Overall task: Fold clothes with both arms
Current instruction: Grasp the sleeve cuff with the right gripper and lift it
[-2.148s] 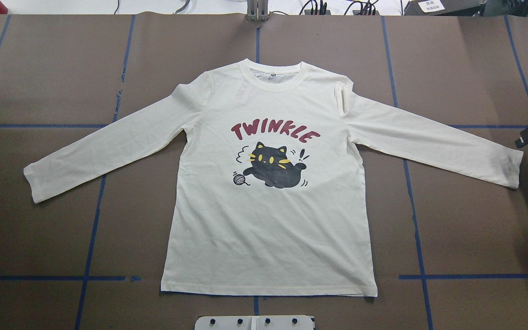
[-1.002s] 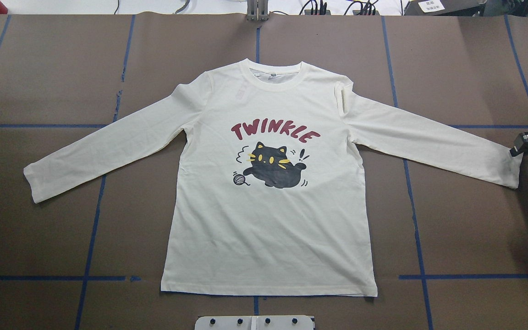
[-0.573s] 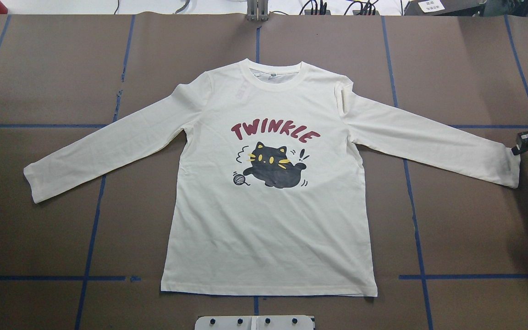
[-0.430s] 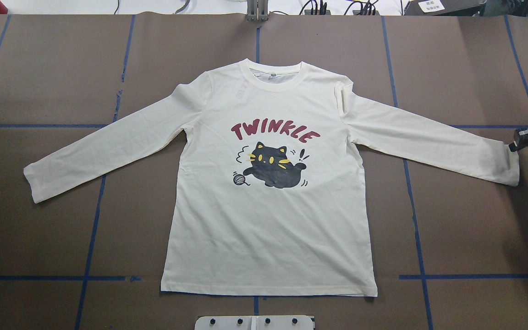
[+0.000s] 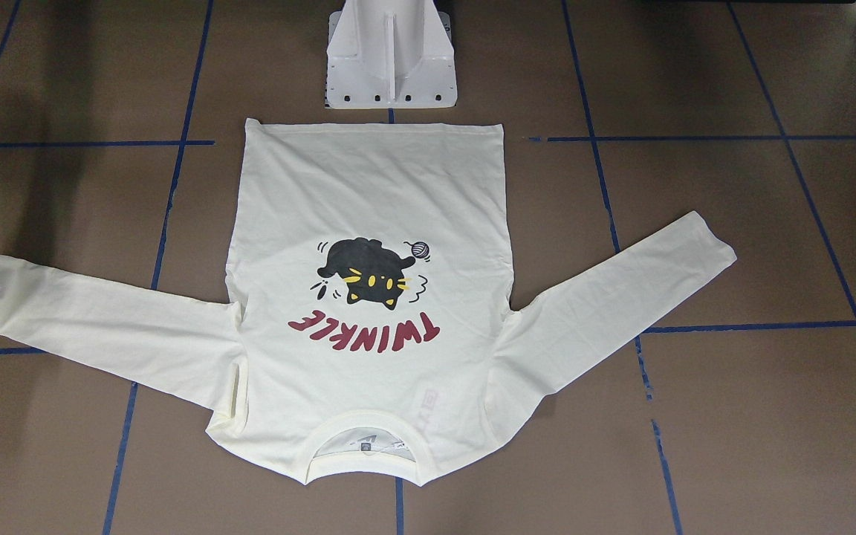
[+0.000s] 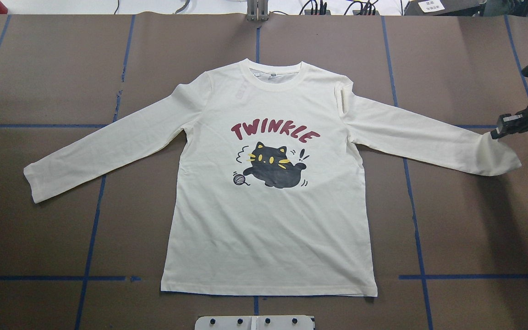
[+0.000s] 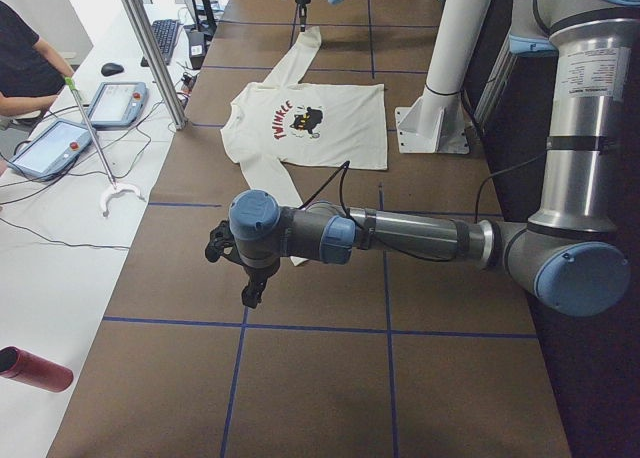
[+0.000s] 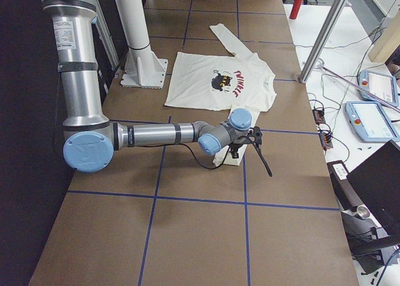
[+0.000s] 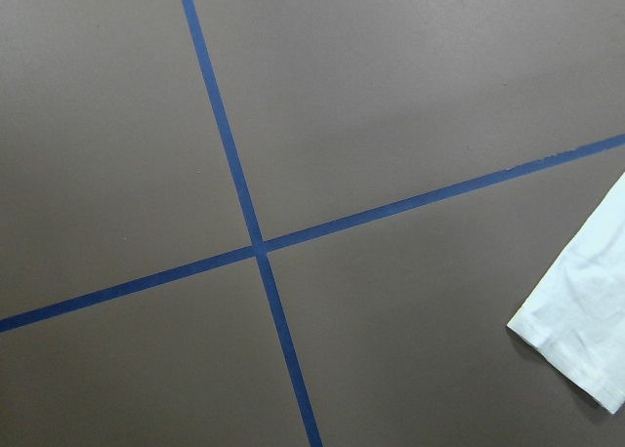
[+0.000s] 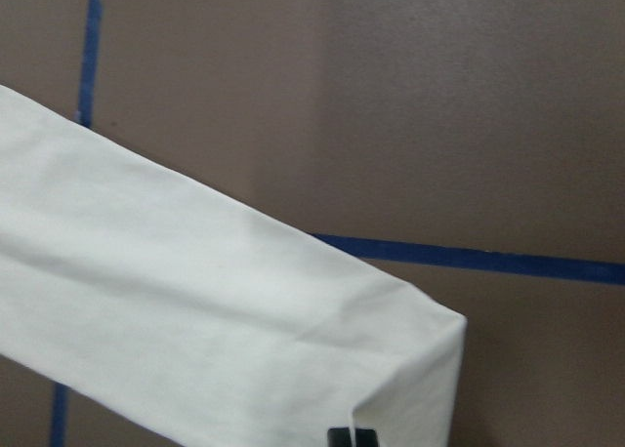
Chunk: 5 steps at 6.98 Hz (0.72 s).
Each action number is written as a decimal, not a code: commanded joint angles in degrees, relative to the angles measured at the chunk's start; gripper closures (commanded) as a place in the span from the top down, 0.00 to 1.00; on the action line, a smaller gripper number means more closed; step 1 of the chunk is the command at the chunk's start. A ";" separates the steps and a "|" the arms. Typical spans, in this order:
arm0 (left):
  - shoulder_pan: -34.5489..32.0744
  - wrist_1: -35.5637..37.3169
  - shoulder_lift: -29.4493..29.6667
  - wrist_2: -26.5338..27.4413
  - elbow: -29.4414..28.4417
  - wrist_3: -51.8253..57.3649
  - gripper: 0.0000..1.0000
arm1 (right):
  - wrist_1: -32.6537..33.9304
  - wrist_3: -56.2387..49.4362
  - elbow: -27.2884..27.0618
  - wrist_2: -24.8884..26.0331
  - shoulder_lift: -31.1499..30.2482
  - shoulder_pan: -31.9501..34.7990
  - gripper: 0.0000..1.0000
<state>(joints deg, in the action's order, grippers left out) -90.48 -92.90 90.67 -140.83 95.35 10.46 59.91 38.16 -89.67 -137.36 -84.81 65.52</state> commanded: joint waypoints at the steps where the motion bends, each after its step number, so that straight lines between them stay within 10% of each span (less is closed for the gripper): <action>1: 0.05 0.00 -0.06 -0.06 -0.08 0.00 1.00 | 0.12 20.22 -8.49 -0.28 5.75 -8.00 0.00; 5: 0.05 -0.17 0.12 -0.06 0.01 0.00 1.00 | 1.09 34.74 -10.94 16.44 21.79 -29.34 0.00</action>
<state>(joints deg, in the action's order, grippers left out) -90.44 -93.04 90.70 -140.89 95.39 10.46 60.65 67.44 -98.44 -128.30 -65.34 43.00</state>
